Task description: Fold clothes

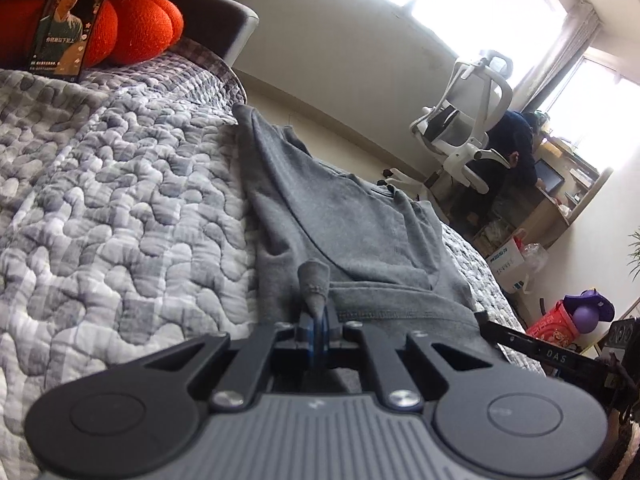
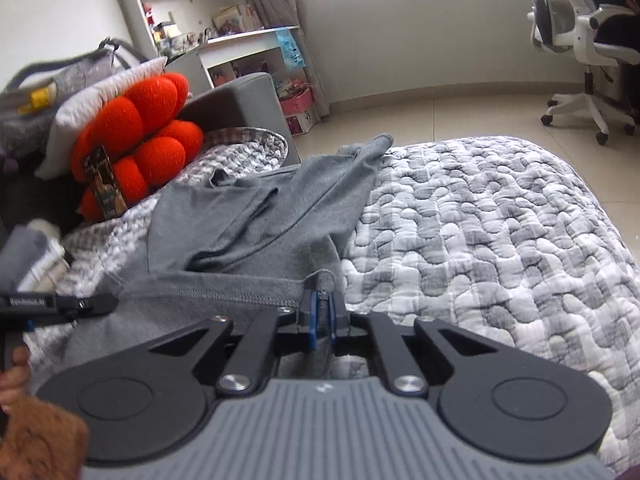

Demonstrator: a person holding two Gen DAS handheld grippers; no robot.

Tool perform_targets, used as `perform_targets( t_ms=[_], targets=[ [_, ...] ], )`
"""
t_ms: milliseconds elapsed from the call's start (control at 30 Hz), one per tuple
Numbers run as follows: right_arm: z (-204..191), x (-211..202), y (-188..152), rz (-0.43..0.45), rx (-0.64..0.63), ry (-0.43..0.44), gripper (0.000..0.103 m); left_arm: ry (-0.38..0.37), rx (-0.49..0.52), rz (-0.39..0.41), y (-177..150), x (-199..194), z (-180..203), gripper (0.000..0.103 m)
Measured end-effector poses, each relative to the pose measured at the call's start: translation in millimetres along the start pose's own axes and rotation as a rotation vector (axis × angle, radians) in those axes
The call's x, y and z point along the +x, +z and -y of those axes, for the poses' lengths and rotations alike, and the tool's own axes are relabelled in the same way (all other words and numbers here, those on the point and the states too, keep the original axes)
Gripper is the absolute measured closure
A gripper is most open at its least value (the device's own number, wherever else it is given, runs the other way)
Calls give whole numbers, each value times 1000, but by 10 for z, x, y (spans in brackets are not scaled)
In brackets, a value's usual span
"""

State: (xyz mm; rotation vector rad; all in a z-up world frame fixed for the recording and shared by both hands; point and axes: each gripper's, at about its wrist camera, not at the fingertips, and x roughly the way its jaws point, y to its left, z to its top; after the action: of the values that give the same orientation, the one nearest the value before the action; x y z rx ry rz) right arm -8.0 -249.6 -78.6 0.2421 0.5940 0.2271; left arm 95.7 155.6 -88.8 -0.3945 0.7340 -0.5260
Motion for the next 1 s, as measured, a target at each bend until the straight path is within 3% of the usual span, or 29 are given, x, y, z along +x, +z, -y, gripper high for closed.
perform_targets(
  t_ms=[100, 267, 333, 400, 567, 800, 1000],
  targets=[
    [0, -48, 2, 13, 11, -6, 88, 16, -13, 20, 23, -62, 0, 92],
    [-77, -184, 36, 63, -28, -64, 86, 78, 18, 164, 71, -324, 109, 79],
    [-149, -217, 50, 83, -53, -62, 76, 89, 52, 213, 69, -390, 168, 72],
    [-235, -222, 52, 99, -70, -45, 61, 69, 83, 202, 56, -380, 228, 69],
    [-464, -134, 46, 89, -134, -2, 61, 59, 179, 143, -27, -226, 386, 69],
    [-557, 109, -2, 14, -184, -12, 61, 75, 254, 38, -87, 20, 395, 65],
    [-391, 70, -69, 14, -201, -13, 63, 96, 260, 50, -91, -53, 342, 65]
  ],
)
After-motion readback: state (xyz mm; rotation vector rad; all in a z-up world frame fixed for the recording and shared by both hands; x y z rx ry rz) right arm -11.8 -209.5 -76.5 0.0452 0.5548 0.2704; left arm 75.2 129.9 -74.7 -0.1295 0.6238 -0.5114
